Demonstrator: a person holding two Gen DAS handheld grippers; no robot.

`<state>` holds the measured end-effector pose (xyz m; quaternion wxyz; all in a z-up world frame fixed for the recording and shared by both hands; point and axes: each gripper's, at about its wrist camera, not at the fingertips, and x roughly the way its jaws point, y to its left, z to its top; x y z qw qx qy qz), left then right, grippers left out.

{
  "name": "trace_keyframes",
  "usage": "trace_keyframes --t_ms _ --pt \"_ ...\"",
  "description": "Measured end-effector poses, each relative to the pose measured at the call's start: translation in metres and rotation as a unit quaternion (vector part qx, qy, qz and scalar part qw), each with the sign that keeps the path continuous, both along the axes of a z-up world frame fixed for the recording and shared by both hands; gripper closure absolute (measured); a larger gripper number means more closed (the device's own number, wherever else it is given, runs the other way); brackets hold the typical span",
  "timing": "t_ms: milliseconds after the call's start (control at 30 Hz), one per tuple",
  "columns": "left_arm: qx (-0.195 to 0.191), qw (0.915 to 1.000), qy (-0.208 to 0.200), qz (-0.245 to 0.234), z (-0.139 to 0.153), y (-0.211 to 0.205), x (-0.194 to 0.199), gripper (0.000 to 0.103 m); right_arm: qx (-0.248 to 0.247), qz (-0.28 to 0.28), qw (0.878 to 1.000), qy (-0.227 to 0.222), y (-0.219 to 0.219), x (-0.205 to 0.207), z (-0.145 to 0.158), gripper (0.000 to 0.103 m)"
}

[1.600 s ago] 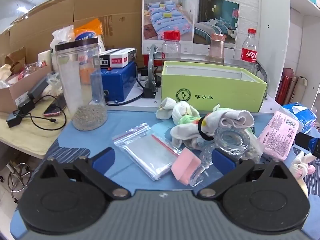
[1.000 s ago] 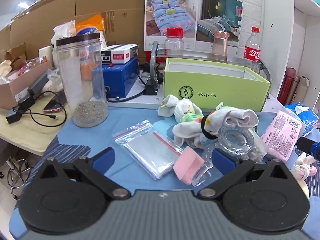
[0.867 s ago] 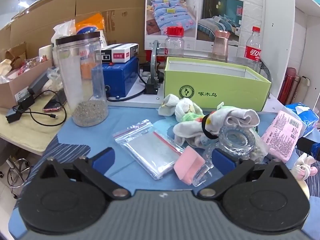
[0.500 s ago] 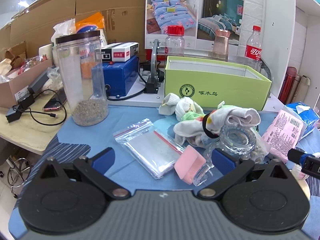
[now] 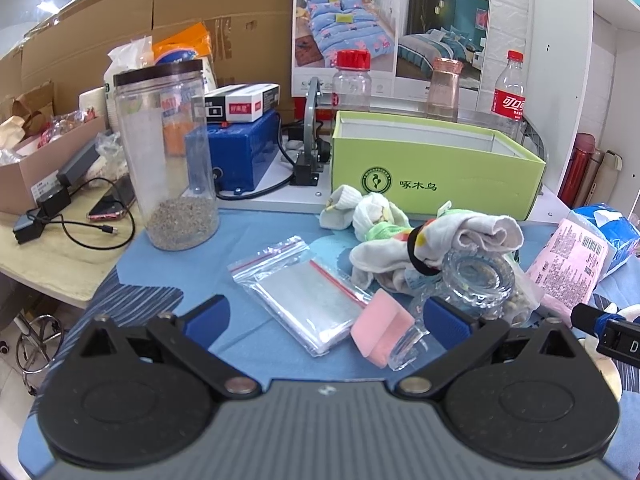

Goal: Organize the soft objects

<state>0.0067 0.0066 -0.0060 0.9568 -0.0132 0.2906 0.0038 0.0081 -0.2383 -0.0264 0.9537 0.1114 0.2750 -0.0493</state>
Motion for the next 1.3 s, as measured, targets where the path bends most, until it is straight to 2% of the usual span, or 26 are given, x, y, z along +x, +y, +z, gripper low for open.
trace_keyframes --t_ms 833,1067,1300 --pt "-0.001 1.0000 0.004 0.001 -0.001 0.002 0.001 0.000 -0.009 0.002 1.000 0.001 0.002 0.001 0.000 0.017" --pt "-0.004 1.0000 -0.001 0.003 0.003 0.005 -0.002 0.000 -0.008 -0.006 1.000 -0.009 -0.001 -0.006 0.008 0.017" --pt "0.009 0.9995 0.005 0.031 0.005 0.033 0.004 0.000 -0.010 -0.020 1.000 -0.005 -0.013 -0.012 0.008 0.017"
